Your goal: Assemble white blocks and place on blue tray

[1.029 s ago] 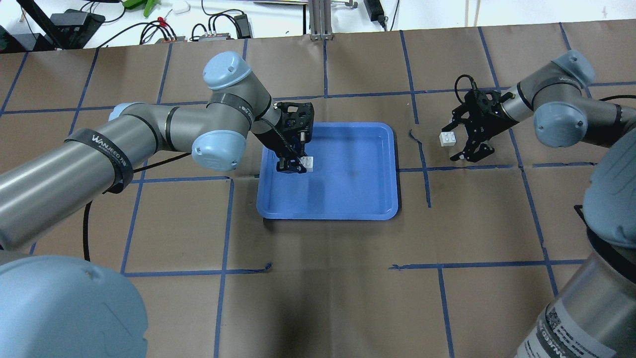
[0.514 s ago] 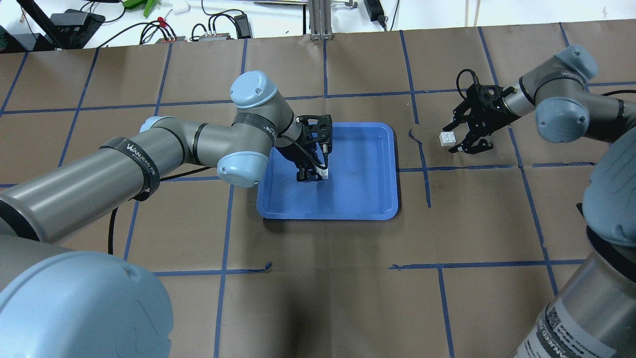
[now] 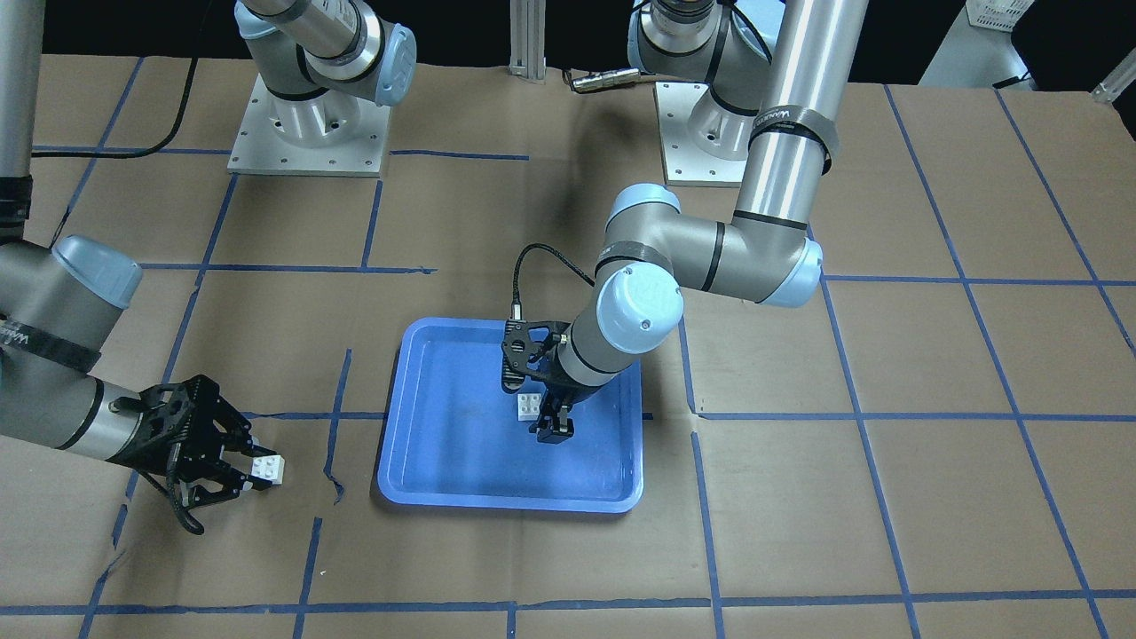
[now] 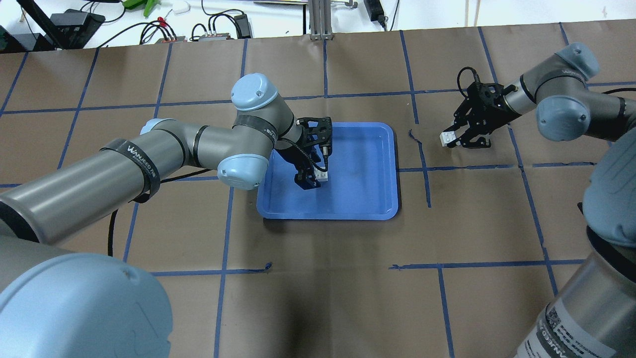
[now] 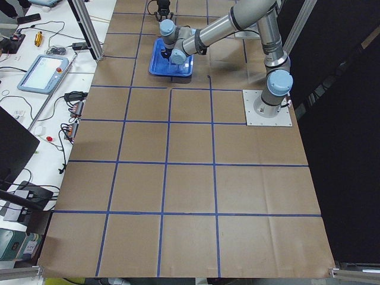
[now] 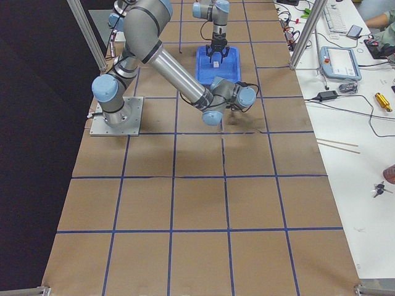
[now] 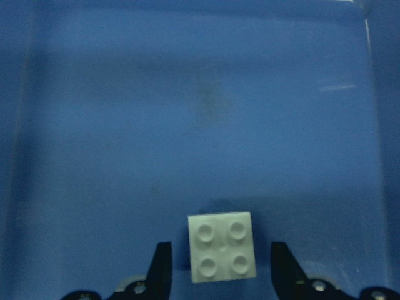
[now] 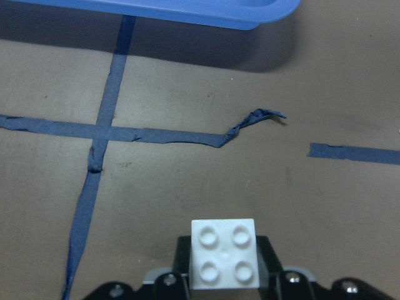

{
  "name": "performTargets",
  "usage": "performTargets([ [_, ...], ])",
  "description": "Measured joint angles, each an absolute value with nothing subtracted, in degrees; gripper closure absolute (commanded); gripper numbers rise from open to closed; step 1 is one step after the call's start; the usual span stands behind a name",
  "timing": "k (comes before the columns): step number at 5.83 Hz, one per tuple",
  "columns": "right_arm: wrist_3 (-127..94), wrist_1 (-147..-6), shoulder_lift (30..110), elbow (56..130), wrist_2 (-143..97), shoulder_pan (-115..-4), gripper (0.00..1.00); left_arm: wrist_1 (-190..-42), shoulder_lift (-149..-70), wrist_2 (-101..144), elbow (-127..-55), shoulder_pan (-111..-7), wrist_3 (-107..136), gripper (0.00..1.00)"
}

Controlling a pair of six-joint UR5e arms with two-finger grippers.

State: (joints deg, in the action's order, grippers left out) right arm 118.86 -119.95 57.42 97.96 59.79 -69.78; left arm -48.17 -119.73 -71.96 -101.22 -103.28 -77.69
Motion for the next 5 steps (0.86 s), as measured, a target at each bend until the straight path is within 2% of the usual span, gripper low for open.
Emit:
performTargets([
  [2,116.7,-119.1,58.3,95.1,60.1,-70.0,0.90,-55.4,-114.8,-72.1,-99.9,-102.3,-77.7,0.07],
  [5,112.1,-110.1,66.9,95.1,58.1,-71.8,0.90,-72.2,-102.6,-72.1,-99.5,-97.1,-77.1,0.04],
])
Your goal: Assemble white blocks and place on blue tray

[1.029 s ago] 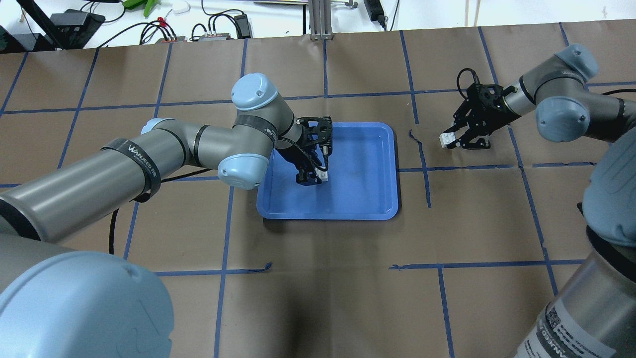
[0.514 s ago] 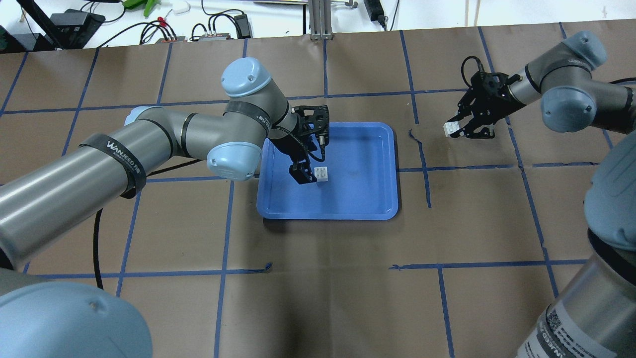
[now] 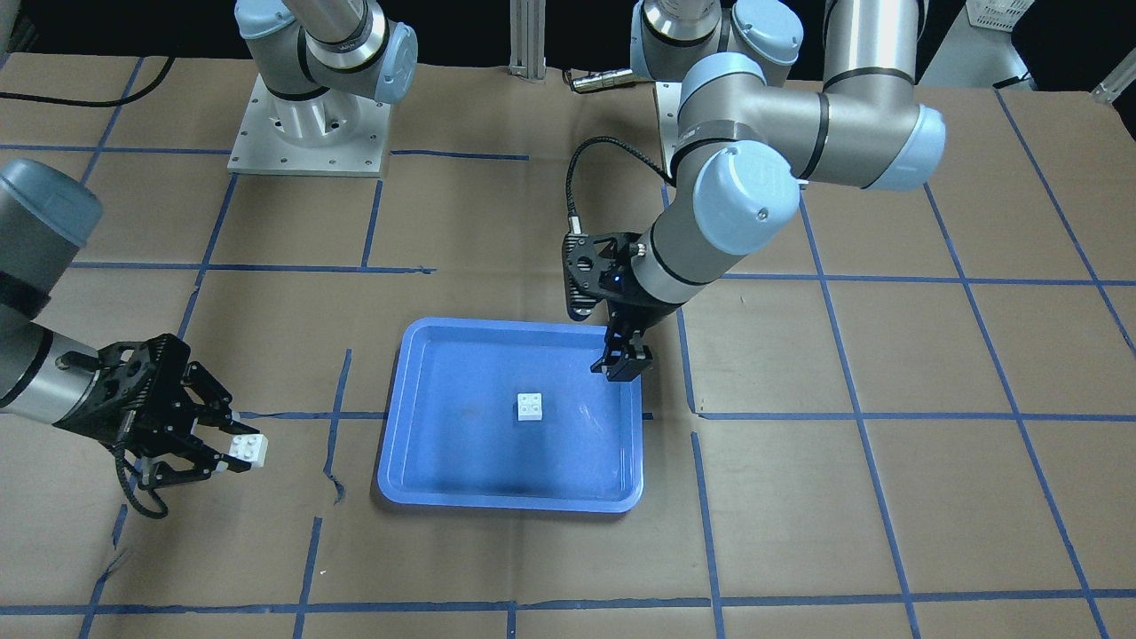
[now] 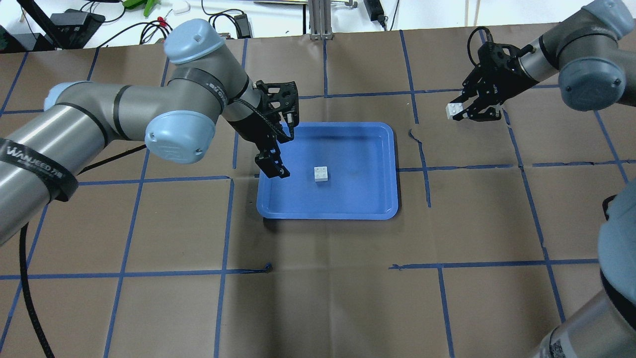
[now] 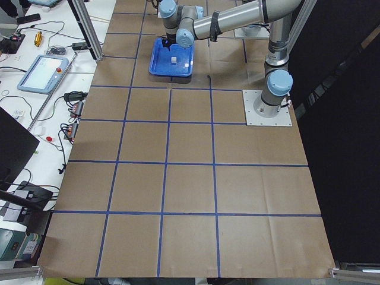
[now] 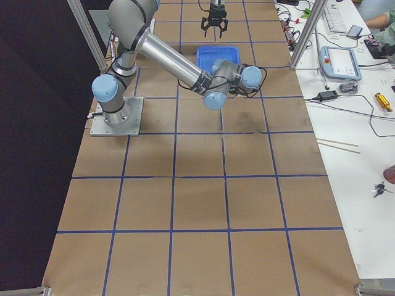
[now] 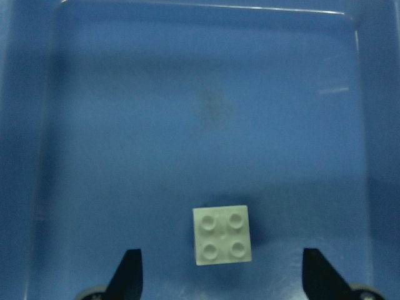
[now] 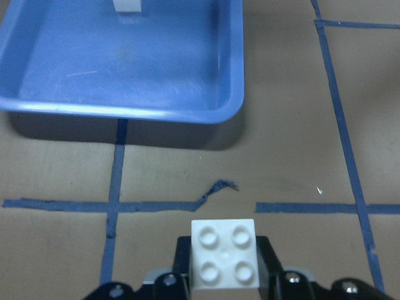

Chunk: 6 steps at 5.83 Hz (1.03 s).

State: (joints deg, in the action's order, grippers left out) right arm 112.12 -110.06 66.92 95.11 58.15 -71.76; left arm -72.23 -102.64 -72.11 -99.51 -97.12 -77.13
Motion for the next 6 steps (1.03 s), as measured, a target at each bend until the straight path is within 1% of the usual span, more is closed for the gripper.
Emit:
performTargets([
  [2,108.5,-110.4,71.3,100.3,57.3,-76.5,0.90,-83.0,-96.3,-77.0,-96.8,-95.6,-69.6,0.04],
  [3,104.1,-115.1,72.3,103.2,57.2,-80.3,0.90,-87.5,-95.1,-80.7,-93.3,-95.6,-62.1,0.02],
  [4,96.3,-124.1,72.4,107.1,57.1,-84.2,0.90,-91.0,-94.2,-83.5,-90.2,-95.6,-54.3,0.02],
  [6,83.2,-142.1,71.5,114.9,57.1,-90.0,0.90,-91.7,-92.1,-89.2,-89.0,-95.8,-39.1,0.02],
])
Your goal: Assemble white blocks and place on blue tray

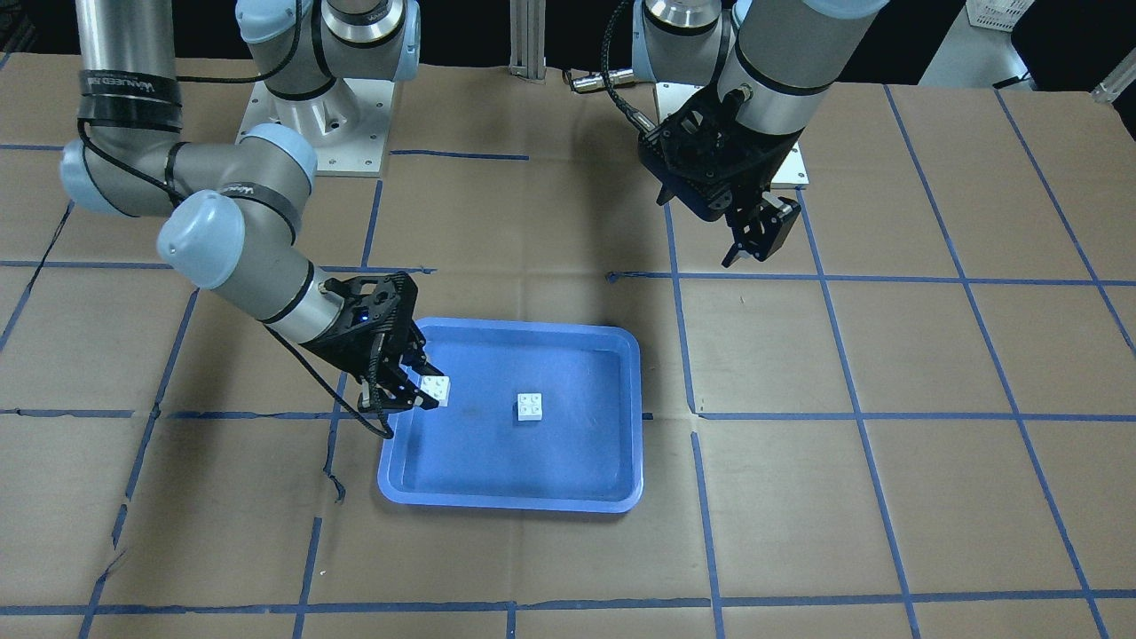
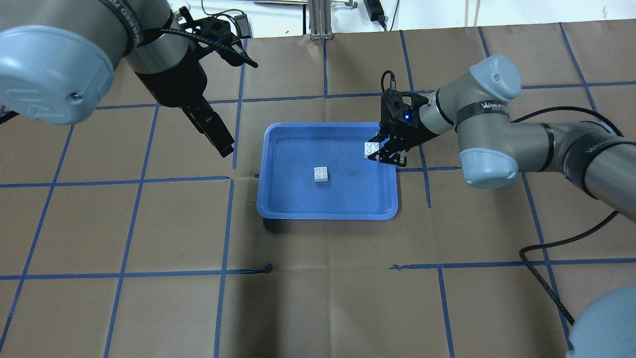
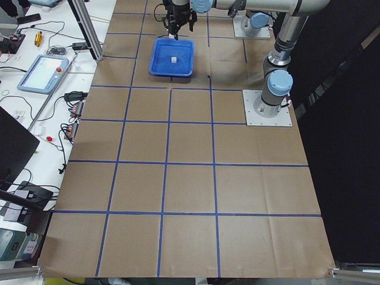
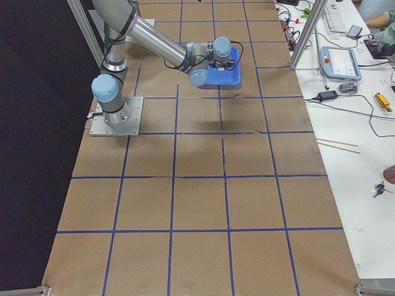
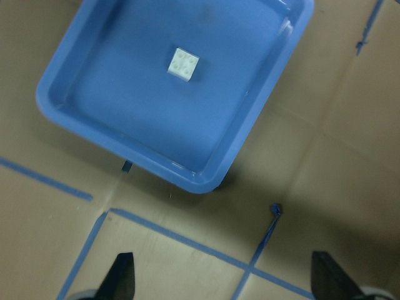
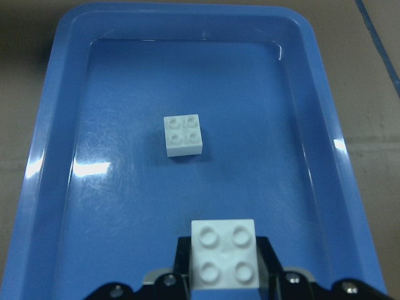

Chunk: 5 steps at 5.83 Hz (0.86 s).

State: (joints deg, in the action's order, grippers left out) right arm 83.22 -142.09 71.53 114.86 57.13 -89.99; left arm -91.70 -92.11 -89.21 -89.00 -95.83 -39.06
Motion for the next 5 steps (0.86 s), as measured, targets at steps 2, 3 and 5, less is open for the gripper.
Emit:
performTargets([
  [2,75.4,-154.0,68.0,117.3,57.2,-94.7,0.90,-90.5,-91.9,-93.6,-89.3,-96.0,-19.1,0.01],
  [3,74.6,-158.0,65.6,117.4,57.3,-95.5,0.90,-90.2,-91.8,-93.8,-89.4,-95.9,-13.9,0.01],
  [5,77.6,-161.2,62.8,117.3,57.3,-95.7,0.90,-90.1,-91.6,-93.9,-89.4,-95.8,-11.8,0.01],
])
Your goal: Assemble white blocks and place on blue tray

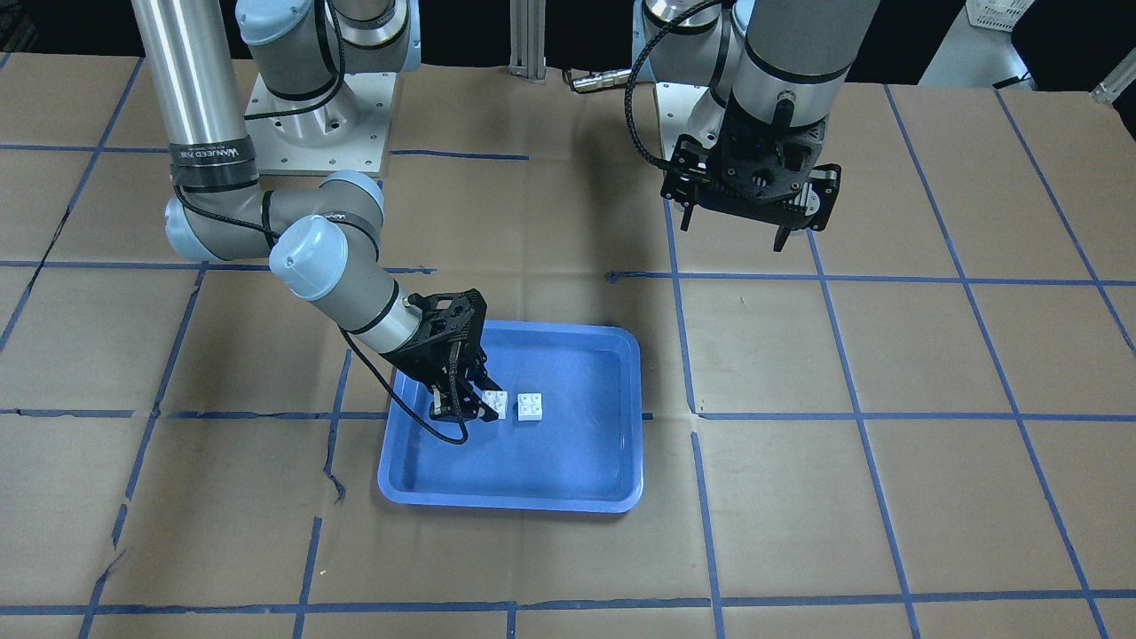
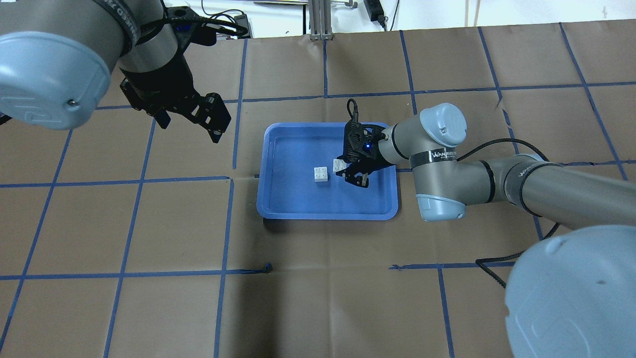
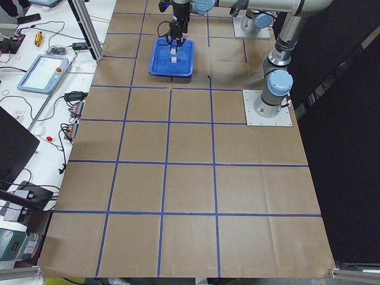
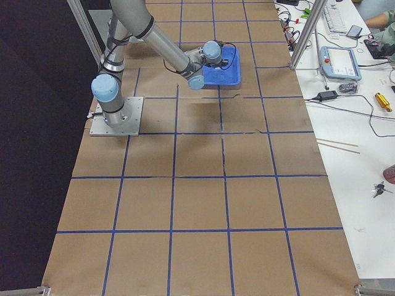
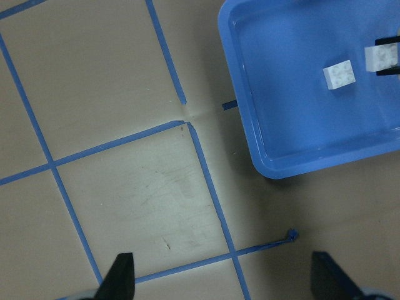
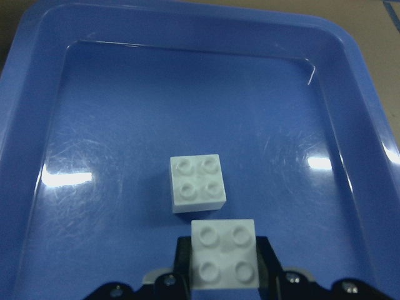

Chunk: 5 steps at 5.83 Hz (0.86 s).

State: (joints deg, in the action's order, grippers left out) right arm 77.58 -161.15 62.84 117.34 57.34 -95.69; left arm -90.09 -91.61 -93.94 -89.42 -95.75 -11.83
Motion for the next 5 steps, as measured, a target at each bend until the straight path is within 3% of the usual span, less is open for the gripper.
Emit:
performTargets([
  [5,76.3,-161.4,61.0,117.3,55.3,-96.0,0.90,-90.1,-91.3,-93.9,-89.3,-95.6,-11.9,0.01],
])
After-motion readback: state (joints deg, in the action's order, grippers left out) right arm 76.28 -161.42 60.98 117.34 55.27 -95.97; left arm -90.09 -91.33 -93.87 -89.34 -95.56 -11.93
